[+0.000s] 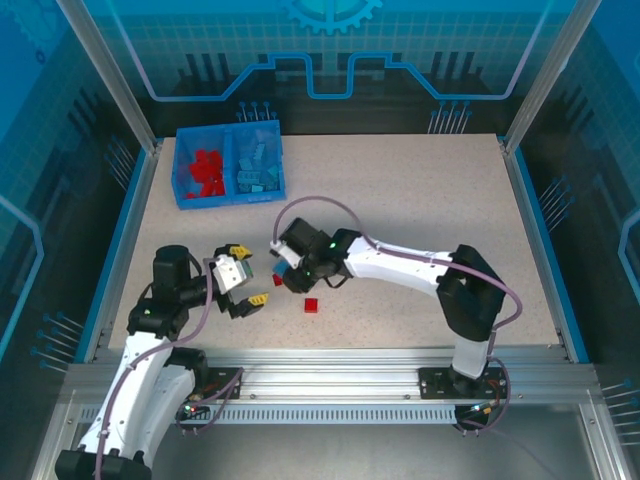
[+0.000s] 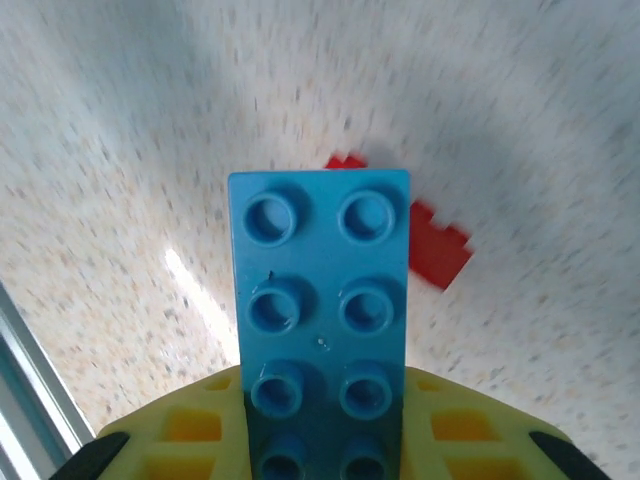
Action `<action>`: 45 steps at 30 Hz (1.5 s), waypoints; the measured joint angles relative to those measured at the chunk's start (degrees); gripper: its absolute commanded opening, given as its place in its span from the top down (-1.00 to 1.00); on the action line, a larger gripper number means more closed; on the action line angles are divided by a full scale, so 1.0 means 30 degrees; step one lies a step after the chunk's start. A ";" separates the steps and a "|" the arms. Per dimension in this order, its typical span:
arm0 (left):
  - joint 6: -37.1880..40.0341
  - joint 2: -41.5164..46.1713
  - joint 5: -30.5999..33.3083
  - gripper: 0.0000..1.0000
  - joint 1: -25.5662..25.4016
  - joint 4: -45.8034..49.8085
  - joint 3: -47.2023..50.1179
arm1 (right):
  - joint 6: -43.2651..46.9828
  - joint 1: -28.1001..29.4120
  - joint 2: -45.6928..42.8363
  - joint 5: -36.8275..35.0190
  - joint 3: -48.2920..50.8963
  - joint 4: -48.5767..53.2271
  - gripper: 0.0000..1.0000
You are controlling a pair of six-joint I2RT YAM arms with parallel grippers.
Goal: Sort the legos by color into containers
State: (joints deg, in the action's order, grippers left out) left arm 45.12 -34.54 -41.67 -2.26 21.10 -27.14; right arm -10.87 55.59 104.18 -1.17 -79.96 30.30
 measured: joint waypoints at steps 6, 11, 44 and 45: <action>-0.8349 -0.0809 0.5064 -0.97 0.0015 -0.4692 0.0408 | 0.0007 -0.1698 0.1384 -0.0066 -0.3767 -0.1122 0.58; -1.2713 -0.3694 1.0877 -0.97 0.0211 -0.2623 -0.4153 | 0.0146 -0.2980 0.5472 -0.0634 -0.9595 -0.1668 0.57; -1.5548 -0.5027 1.4396 -0.97 0.0663 -0.0109 -0.6003 | 0.0619 -0.5952 1.6349 0.0175 -2.6804 -0.2302 -0.81; -1.5518 -0.5107 1.4404 -0.98 0.0663 -0.0109 -0.6003 | 0.0627 -0.5945 1.5497 0.0459 -2.6221 -0.1814 -0.83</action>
State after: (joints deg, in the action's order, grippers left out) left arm -1.43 -49.87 1.54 -0.27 20.78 -45.15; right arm -8.99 37.76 150.67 0.21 -158.63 24.86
